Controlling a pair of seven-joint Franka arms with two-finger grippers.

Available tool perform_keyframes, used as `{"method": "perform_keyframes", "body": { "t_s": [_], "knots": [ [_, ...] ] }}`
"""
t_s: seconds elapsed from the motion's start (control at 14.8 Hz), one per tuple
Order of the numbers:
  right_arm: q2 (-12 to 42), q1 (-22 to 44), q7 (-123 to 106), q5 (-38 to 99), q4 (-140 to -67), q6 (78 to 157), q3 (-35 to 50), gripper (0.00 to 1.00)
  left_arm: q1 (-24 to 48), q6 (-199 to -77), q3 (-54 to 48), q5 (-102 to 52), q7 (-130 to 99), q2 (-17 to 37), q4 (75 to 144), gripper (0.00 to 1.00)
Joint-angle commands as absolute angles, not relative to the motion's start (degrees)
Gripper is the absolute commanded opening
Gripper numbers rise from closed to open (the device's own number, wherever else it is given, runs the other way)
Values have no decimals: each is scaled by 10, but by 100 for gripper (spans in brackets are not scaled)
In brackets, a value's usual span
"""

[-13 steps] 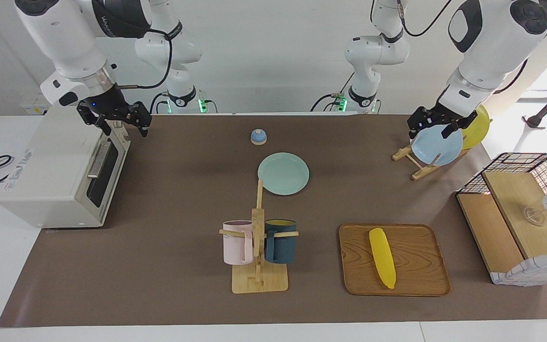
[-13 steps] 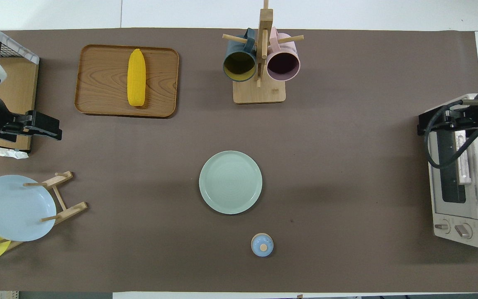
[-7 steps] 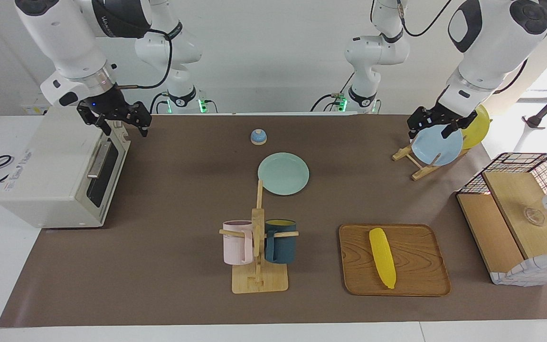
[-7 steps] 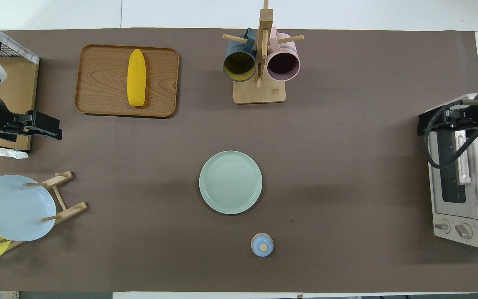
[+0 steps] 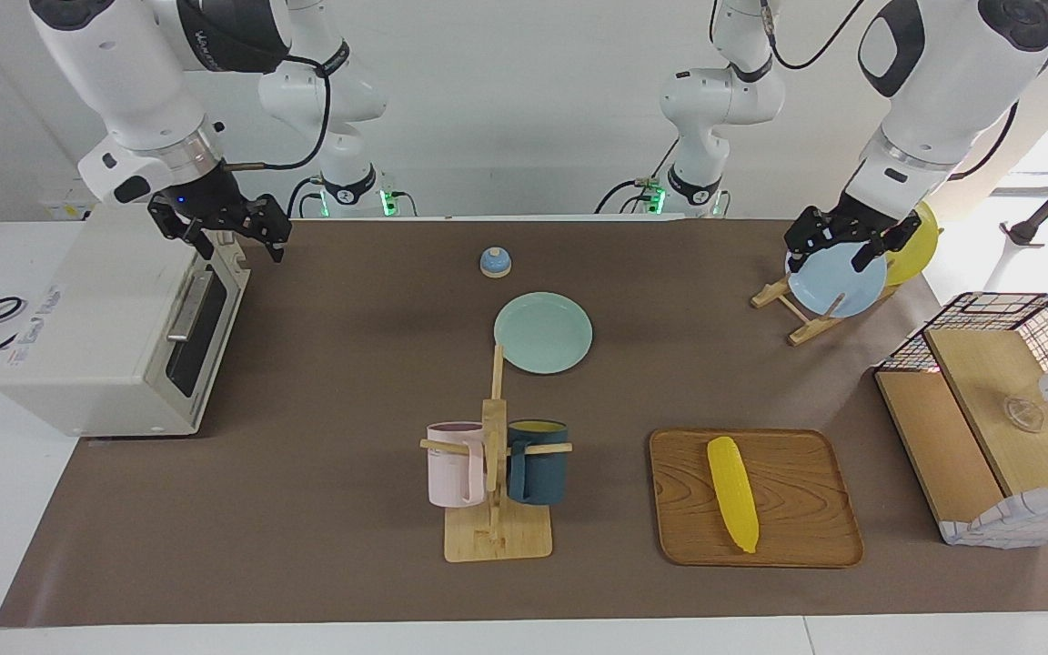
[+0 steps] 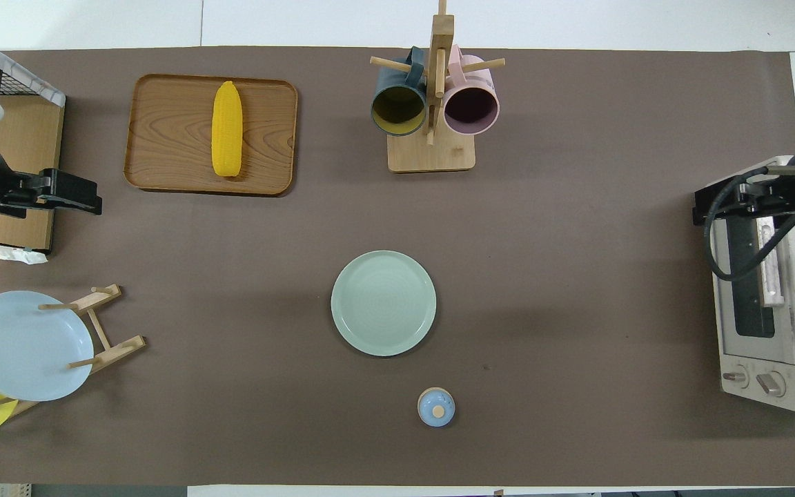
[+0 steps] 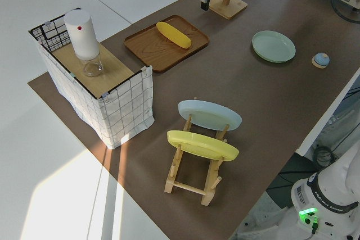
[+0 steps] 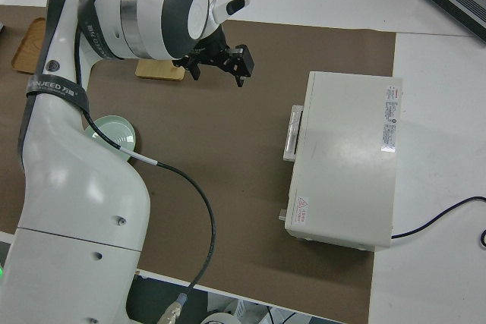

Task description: Put corn in oven

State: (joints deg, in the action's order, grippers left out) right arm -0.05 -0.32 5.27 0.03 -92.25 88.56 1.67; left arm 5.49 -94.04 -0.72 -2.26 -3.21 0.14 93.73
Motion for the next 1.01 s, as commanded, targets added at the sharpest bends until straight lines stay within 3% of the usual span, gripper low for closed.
{"method": "perform_keyframes", "body": {
  "t_s": [0.0, 0.61, 0.68, 0.81, 0.95],
  "knots": [
    [5, -5, 54, 12, -914, 890, 18, 100, 54, -967, -10, -37, -32, 32, 930, 100],
    [-4, 0, 41, 6, -936, 911, 20, 100, 92, -1032, -10, -33, -25, 297, 748, 100],
    [-6, -3, 33, 6, -941, 921, 20, 92, 92, -1033, -10, -33, -23, 328, 720, 100],
    [-15, -7, 12, 6, -961, 928, 19, 0, 104, -1053, -11, -34, -15, 379, 688, 100],
    [-28, -11, -7, 4, -989, 941, 18, 0, 105, -1088, -12, -37, -14, 396, 689, 100]
  ]
}}
